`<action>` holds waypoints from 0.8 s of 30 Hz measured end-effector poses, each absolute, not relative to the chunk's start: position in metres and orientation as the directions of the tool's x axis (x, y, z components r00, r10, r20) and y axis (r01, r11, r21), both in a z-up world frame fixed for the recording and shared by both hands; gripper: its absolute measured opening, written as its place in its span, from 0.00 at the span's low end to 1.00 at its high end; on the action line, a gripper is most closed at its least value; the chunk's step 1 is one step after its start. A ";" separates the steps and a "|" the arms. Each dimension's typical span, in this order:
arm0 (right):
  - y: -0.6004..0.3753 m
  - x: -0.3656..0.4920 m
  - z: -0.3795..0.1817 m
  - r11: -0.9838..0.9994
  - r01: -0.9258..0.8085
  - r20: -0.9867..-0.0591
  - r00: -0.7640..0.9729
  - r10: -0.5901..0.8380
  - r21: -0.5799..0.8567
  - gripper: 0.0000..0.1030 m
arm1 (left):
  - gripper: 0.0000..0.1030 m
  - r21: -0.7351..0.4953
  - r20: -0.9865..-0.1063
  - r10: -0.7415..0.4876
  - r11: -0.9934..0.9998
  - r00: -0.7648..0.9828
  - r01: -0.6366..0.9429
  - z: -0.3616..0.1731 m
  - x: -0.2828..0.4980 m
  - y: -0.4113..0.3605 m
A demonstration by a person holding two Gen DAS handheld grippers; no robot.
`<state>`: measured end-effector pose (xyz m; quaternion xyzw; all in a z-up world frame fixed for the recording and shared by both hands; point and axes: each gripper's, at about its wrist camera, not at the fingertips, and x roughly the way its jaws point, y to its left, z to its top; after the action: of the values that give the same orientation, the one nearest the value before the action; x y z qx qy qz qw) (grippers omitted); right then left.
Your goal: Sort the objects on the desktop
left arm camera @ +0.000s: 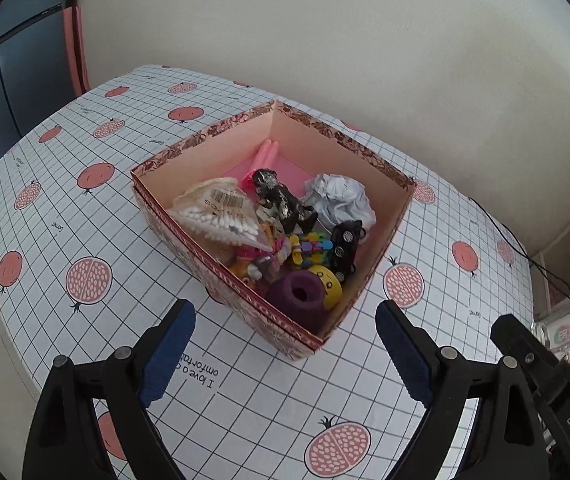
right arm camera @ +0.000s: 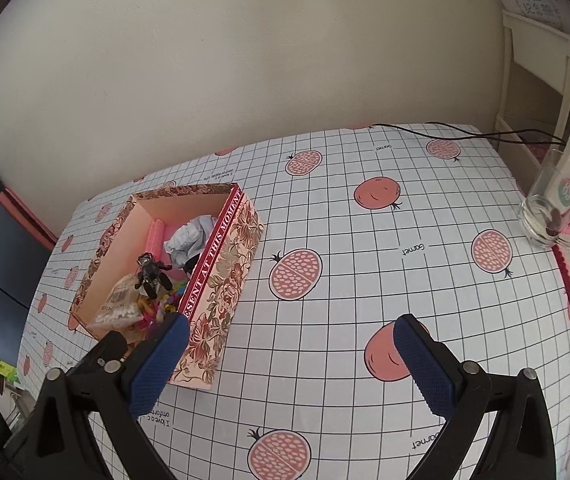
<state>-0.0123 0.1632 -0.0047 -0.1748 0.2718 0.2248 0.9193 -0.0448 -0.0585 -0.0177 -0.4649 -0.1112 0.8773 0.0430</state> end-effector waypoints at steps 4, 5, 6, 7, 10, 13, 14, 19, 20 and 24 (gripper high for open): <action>0.145 -0.026 -0.008 0.836 -0.525 -0.555 0.748 0.365 -0.158 1.00 | 0.89 -0.217 -0.793 0.179 -0.976 -0.582 -0.003 -0.014 -0.029 -0.056; 0.141 -0.029 -0.008 0.839 -0.523 -0.558 0.745 0.365 -0.150 1.00 | 0.89 -0.218 -0.786 0.183 -0.976 -0.590 -0.012 -0.012 -0.025 -0.057; 0.137 -0.032 -0.008 0.840 -0.523 -0.553 0.747 0.370 -0.145 1.00 | 0.89 -0.223 -0.778 0.190 -0.975 -0.599 -0.020 -0.011 -0.019 -0.058; 0.134 -0.035 -0.007 0.838 -0.526 -0.544 0.750 0.376 -0.146 1.00 | 0.89 -0.228 -0.769 0.197 -0.973 -0.609 -0.027 -0.010 -0.013 -0.058; 0.128 -0.046 -0.006 0.831 -0.526 -0.515 0.770 0.377 -0.179 1.00 | 0.89 -0.232 -0.750 0.223 -0.970 -0.622 -0.069 -0.009 0.001 -0.057; 0.126 -0.056 -0.009 0.818 -0.537 -0.496 0.778 0.385 -0.206 1.00 | 0.89 -0.201 -0.737 0.215 -0.975 -0.641 -0.097 -0.007 0.012 -0.053; 0.124 -0.059 -0.011 0.815 -0.542 -0.494 0.776 0.393 -0.204 1.00 | 0.89 -0.182 -0.733 0.202 -0.978 -0.650 -0.099 -0.006 0.015 -0.052; 0.112 -0.071 -0.015 0.800 -0.568 -0.475 0.768 0.430 -0.193 1.00 | 0.89 -0.164 -0.723 0.199 -0.980 -0.662 -0.115 -0.005 0.026 -0.053; 0.111 -0.073 -0.016 0.798 -0.568 -0.470 0.771 0.431 -0.200 1.00 | 0.89 -0.160 -0.723 0.198 -0.980 -0.662 -0.119 -0.005 0.028 -0.052; 0.108 -0.075 -0.017 0.799 -0.560 -0.459 0.781 0.423 -0.216 1.00 | 0.89 -0.126 -0.721 0.177 -0.984 -0.670 -0.124 -0.005 0.032 -0.050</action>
<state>-0.0746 0.1084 -0.0174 -0.1732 0.1982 0.2651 0.9276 0.0319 -0.0496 -0.0050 -0.3979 -0.0331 0.9131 0.0825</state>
